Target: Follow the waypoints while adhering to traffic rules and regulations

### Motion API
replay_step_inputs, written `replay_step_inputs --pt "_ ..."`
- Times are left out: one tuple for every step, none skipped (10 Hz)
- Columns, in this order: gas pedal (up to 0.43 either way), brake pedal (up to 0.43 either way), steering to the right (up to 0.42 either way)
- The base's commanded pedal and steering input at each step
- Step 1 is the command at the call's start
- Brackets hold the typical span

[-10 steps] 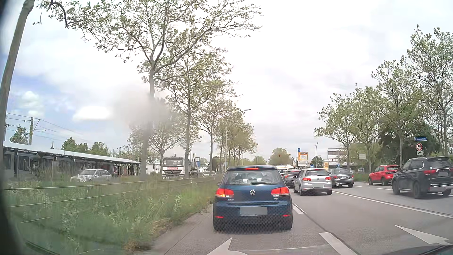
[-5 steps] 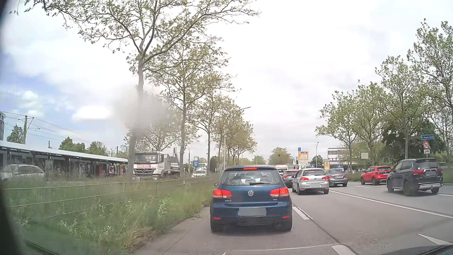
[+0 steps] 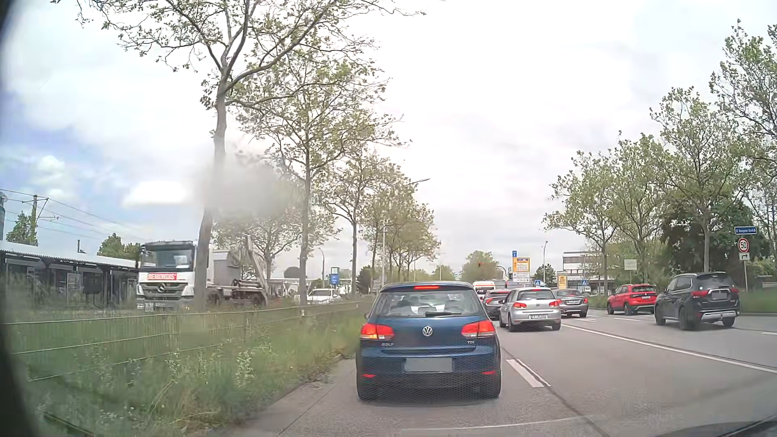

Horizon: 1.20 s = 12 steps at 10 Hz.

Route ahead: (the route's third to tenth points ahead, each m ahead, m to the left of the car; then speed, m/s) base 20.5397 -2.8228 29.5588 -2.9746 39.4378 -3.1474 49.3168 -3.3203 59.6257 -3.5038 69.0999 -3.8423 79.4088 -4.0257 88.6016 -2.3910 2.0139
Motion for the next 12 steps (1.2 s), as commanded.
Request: replay_step_inputs --pt "0.000 0.018 0.000" --pt "0.000 0.012 -0.001" --pt "0.000 0.012 -0.004" --pt "0.000 0.018 -0.006" --pt "0.000 0.018 -0.007" --pt "0.000 0.030 -0.007" --pt "0.000 0.043 -0.007" --pt "0.000 0.049 -0.007" --pt "0.000 0.049 -0.007" --pt "0.000 0.055 -0.007" --pt "0.000 0.055 -0.007" --pt "0.000 0.061 -0.007"
